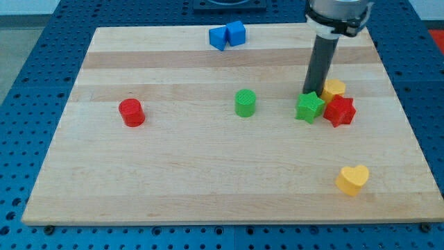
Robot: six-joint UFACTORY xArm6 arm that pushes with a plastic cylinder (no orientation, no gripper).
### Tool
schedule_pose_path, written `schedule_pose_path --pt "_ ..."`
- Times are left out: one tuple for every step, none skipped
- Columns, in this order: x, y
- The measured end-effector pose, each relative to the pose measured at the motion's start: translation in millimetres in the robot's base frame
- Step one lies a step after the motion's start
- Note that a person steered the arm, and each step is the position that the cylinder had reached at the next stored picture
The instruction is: Slide the yellow hexagon to the yellow heart
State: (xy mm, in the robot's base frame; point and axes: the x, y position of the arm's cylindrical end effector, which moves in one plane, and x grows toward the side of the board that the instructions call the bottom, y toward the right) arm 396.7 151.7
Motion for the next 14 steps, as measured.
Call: schedule_pose_path --pt "0.0 14.0" --pt "-3.8 16.3" --pt "-27.3 21.6" --pt "-35.1 47.3" --pt "-35.1 65.0" --pt "-34.8 59.6" --pt "-20.2 46.0" --pt "0.5 44.9" --pt "11.9 45.0" --pt "13.2 47.0" --pt "13.4 63.2" --pt "21.3 74.6" --pt "35.5 75.1" --pt "49.8 75.1"
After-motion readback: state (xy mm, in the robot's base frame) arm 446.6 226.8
